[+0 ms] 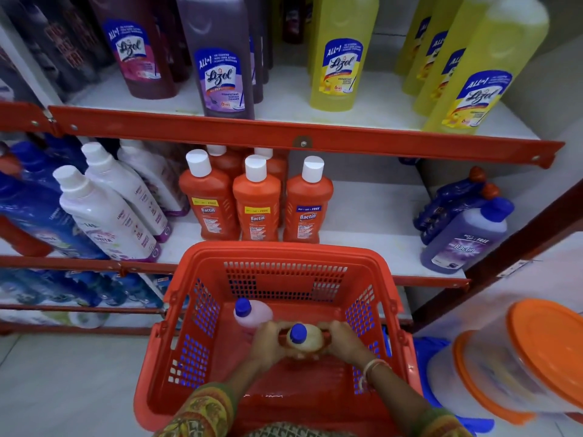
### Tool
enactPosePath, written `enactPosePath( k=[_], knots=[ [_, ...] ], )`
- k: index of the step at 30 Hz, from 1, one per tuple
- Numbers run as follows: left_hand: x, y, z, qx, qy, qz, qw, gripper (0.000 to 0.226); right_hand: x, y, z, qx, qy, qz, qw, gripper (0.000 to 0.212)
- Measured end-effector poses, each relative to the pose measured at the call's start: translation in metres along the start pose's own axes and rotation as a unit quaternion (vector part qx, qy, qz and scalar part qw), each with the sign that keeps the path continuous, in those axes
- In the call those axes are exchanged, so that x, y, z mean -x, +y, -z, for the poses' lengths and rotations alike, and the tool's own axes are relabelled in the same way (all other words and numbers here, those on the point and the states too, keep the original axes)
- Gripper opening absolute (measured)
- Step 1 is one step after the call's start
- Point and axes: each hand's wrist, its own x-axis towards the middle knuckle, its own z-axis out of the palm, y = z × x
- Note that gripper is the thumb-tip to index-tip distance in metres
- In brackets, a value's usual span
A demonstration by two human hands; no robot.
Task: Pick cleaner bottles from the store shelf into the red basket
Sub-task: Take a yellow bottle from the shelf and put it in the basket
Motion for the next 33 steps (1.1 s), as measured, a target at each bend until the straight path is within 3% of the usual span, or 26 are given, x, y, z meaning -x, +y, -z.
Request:
enactPosePath(
  k=[2,7,12,18,23,26,29,31,33],
  knots=[
    [-0.001,-0.006,0.01,-0.011,-0.029,-0.008,0.999,0.081,0.004,-0.006,0.014,0.012,-0.002,0.024,1.0,0.05],
    [0.001,0.023,0.052,-0.004,0.023,-0.049,0.999,0.055,0.025,-0.041,0.086,-0.043,0.025,0.093,0.994,0.054],
    [-0.004,0.115,0.098,0.011,0.126,-0.202,0.971,0.049,0.051,-0.09,0.174,-0.172,0.171,0.188,0.952,0.038],
    [-0.026,0.214,0.144,-0.115,0.284,-0.382,0.872,0.037,0.062,-0.122,0.26,-0.224,0.389,0.26,0.855,0.031],
    [-0.063,0.265,0.169,-0.164,0.376,-0.421,0.809,0.034,0.048,-0.122,0.312,-0.259,0.59,0.215,0.734,0.028],
    [-0.082,0.277,0.182,-0.213,0.389,-0.401,0.801,0.04,0.038,-0.113,0.339,-0.261,0.686,0.172,0.657,0.039],
    [-0.098,0.275,0.191,-0.256,0.367,-0.356,0.82,0.053,0.026,-0.093,0.367,-0.201,0.709,0.107,0.668,0.069],
    [-0.106,0.27,0.194,-0.286,0.344,-0.324,0.834,0.062,0.023,-0.082,0.383,-0.276,0.637,0.101,0.713,0.085],
    [-0.11,0.266,0.194,-0.299,0.32,-0.301,0.847,0.07,0.025,-0.08,0.392,-0.348,0.533,0.105,0.764,0.083]
  ],
)
